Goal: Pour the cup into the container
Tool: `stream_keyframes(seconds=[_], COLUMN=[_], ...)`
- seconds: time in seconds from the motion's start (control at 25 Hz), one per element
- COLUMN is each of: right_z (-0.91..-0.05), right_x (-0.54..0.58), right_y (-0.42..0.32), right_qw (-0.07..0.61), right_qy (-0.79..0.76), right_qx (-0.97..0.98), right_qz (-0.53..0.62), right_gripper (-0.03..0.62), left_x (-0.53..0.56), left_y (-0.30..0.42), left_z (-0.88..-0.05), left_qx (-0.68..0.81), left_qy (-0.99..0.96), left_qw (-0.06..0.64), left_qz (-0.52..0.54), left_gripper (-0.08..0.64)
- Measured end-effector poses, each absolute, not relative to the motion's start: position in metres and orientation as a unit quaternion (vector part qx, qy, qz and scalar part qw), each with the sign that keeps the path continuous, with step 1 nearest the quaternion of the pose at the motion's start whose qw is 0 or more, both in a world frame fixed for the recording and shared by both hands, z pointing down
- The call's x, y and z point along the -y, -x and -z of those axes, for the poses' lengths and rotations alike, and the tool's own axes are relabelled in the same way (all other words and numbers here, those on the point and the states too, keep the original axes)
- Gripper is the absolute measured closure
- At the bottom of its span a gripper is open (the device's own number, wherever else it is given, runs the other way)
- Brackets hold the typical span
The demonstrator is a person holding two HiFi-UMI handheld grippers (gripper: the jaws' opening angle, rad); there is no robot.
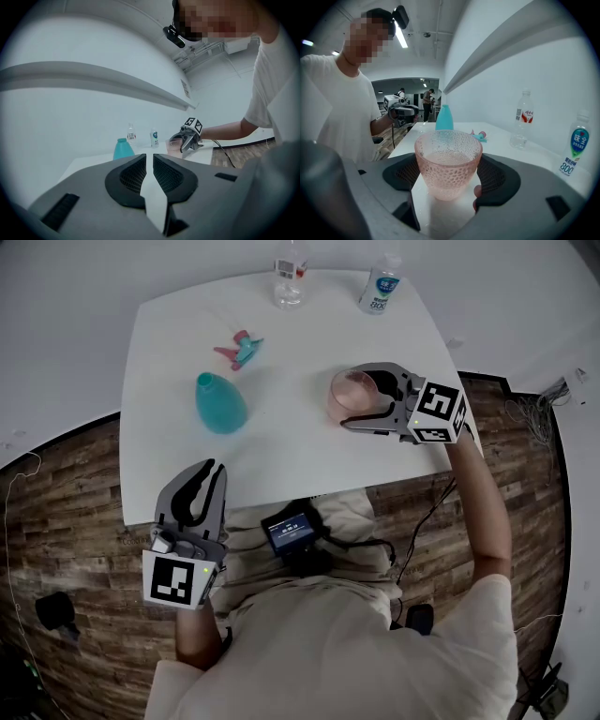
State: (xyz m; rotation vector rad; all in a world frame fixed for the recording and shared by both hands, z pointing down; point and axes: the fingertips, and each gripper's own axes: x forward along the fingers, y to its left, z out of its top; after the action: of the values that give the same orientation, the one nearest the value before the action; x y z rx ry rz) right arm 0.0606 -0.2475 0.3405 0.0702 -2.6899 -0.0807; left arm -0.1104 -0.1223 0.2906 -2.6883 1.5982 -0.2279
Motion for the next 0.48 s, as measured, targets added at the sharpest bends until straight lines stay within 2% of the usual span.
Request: stream_keyframes(seconds=[0.48], right_z=[-0.3312], right_x=[0.2455], right_y=[-0.0527], right_qw=[0.226], right_qy=[-0.077], right_qx=[0.971], right_qz=[0.030], right_gripper=[0.218], left_x=[0.1208], left_y=[0.1206], left_z=[-0.2919], left_qx=[-0.513], left_qy=[0.856], left_qw=[0.003], left_qz=[0.070], left_gripper=[0.520])
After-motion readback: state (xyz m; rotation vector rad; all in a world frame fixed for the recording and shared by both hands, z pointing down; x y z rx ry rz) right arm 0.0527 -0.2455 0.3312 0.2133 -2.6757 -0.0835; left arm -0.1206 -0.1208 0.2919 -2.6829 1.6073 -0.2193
